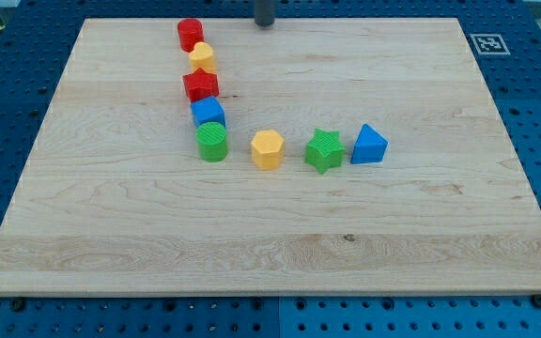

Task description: Move the red circle right a bit

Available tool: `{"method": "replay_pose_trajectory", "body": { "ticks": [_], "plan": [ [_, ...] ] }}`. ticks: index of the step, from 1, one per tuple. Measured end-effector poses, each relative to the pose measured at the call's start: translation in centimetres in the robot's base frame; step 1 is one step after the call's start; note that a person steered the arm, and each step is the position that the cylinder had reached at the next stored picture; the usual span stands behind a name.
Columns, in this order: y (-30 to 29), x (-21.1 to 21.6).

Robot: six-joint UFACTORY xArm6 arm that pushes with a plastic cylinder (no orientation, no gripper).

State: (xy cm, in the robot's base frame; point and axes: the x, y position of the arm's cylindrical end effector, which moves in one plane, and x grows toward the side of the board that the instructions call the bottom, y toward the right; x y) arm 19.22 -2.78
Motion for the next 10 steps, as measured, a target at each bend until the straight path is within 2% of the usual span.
{"method": "replay_pose_trajectory", "body": {
  "ticks": [3, 5, 6, 8, 10],
  "plan": [
    [-7.7, 0.0],
    [-15.0, -0.1],
    [-15.7, -0.1],
    [-15.6, 2.7],
    [-13.6, 2.7]
  ]
}}
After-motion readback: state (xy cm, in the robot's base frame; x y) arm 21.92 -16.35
